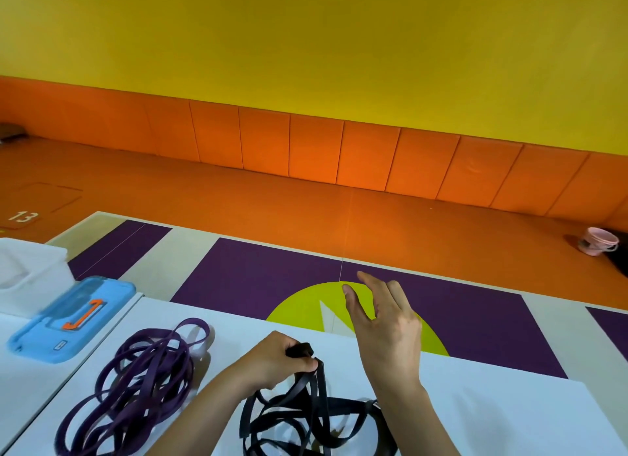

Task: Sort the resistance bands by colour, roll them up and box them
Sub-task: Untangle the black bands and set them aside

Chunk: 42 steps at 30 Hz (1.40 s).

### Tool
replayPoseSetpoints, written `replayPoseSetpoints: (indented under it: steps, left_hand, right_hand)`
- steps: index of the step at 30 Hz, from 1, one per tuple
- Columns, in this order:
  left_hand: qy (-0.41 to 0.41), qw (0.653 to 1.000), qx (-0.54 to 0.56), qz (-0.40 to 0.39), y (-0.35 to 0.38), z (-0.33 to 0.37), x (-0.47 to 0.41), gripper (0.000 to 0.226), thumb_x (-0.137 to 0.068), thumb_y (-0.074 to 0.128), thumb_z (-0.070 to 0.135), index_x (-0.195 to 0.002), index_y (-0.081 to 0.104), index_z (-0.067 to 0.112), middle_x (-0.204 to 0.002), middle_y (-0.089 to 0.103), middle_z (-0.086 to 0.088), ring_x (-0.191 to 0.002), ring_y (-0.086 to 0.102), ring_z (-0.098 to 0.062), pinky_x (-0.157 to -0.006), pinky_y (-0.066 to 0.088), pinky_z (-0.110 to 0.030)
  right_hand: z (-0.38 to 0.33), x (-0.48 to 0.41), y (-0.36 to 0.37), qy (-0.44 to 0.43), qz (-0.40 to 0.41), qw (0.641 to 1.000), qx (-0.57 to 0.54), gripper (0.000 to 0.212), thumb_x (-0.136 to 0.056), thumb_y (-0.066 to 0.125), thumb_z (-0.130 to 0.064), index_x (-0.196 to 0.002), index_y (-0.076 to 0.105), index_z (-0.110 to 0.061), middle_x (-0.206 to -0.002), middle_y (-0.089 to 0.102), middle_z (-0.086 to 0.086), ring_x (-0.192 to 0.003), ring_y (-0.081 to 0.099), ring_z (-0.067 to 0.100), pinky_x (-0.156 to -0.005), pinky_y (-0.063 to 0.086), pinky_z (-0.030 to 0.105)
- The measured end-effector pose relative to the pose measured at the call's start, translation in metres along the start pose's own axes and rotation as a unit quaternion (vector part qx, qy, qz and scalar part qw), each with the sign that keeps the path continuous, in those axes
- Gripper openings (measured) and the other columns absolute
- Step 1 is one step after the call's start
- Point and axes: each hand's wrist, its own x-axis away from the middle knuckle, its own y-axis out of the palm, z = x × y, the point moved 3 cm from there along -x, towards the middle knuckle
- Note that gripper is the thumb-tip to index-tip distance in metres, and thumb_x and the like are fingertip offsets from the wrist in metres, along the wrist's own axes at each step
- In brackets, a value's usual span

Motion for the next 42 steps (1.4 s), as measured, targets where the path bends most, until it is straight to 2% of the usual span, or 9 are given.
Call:
replayPoseSetpoints:
  steps: [7,17,21,26,29,33,35,39,42]
  left_hand:
    - [0.043,0.999,0.020,0.011,-0.009,0.018,0.007,0.031,-0.087,0.075,0.034,-0.074,0.057,0.013,-0.068,0.036,-0.011,-0.043,0.022,-0.014,-0.044,0.018,-0.024]
    - [0.087,0.995,0.054,-0.008,-0.016,0.050,0.026,0.030,-0.089,0.073,0.027,-0.078,0.058,0.003,-0.062,0.023,-0.003,-0.051,0.017,-0.020,-0.049,0.013,-0.030]
    - [0.124,0.981,0.148,0.008,-0.027,0.070,0.034,0.019,-0.093,0.070,0.019,-0.084,0.069,0.002,-0.062,0.023,-0.008,-0.055,0.016,-0.023,-0.052,0.013,-0.033]
    - [0.180,0.965,0.183,0.054,-0.033,0.091,0.039,0.021,-0.097,0.065,0.016,-0.078,0.075,0.017,-0.053,0.033,-0.006,-0.045,0.024,-0.016,-0.046,0.019,-0.025]
    - [0.186,0.951,0.231,0.090,-0.038,0.098,0.040,0.023,-0.096,0.065,0.017,-0.077,0.077,0.017,-0.053,0.042,-0.007,-0.043,0.031,-0.015,-0.045,0.021,-0.024]
    - [0.197,0.921,0.316,0.113,-0.045,0.111,0.043,0.014,-0.086,0.075,0.026,-0.074,0.079,0.020,-0.077,0.055,-0.016,-0.052,0.037,-0.018,-0.051,0.020,-0.031]
    - [0.206,0.902,0.361,0.116,-0.048,0.118,0.044,0.015,-0.079,0.075,0.031,-0.073,0.078,0.018,-0.070,0.054,-0.012,-0.051,0.038,-0.018,-0.055,0.017,-0.034]
    - [0.217,0.868,0.434,0.107,-0.053,0.138,0.049,0.030,-0.100,0.054,0.018,-0.074,0.069,0.013,-0.058,0.052,0.003,-0.042,0.042,-0.008,-0.045,0.031,-0.020]
    - [0.244,0.840,0.479,0.078,-0.053,0.150,0.057,0.039,-0.098,0.053,0.019,-0.063,0.070,0.019,-0.065,0.043,-0.001,-0.039,0.032,-0.007,-0.041,0.024,-0.021]
  right_hand:
    - [0.008,0.006,0.001,0.004,0.001,1.000,0.012,0.016,-0.094,0.069,-0.034,-0.096,0.076,-0.020,-0.074,0.052,-0.005,-0.056,0.035,0.009,-0.047,0.029,0.025]
    - [0.008,0.013,-0.002,0.029,-0.025,0.999,0.002,0.038,-0.085,0.078,-0.043,-0.114,0.073,-0.020,-0.078,0.051,-0.010,-0.058,0.052,0.017,-0.047,0.044,0.031]
    - [0.010,0.020,0.008,0.044,-0.121,0.990,-0.051,0.030,-0.092,0.068,-0.046,-0.115,0.071,-0.027,-0.084,0.047,-0.017,-0.066,0.050,0.006,-0.055,0.043,0.026]
    - [0.013,0.031,0.019,0.162,-0.276,0.896,-0.307,0.040,-0.106,0.041,-0.049,-0.118,0.071,-0.025,-0.112,0.070,-0.007,-0.110,0.062,0.005,-0.094,0.047,0.024]
    - [0.010,0.040,0.023,0.200,-0.349,0.827,-0.393,0.026,-0.104,0.054,-0.038,-0.118,0.070,-0.023,-0.114,0.074,-0.004,-0.114,0.065,0.008,-0.102,0.048,0.025]
    - [0.018,0.065,0.045,0.259,-0.415,0.779,-0.393,0.029,-0.085,0.079,-0.025,-0.113,0.072,-0.020,-0.103,0.077,0.003,-0.109,0.070,0.022,-0.106,0.050,0.041]
    - [0.023,0.083,0.056,0.276,-0.463,0.761,-0.360,0.034,-0.078,0.083,-0.025,-0.110,0.073,-0.021,-0.099,0.078,0.003,-0.105,0.072,0.022,-0.105,0.052,0.044]
    - [0.029,0.114,0.070,0.268,-0.531,0.742,-0.309,0.045,-0.072,0.091,-0.032,-0.113,0.073,-0.032,-0.116,0.073,0.000,-0.110,0.068,0.011,-0.101,0.054,0.035]
    - [0.022,0.125,0.078,0.252,-0.566,0.734,-0.278,0.032,-0.073,0.089,-0.034,-0.101,0.075,-0.035,-0.117,0.069,-0.008,-0.103,0.069,0.006,-0.090,0.056,0.024]
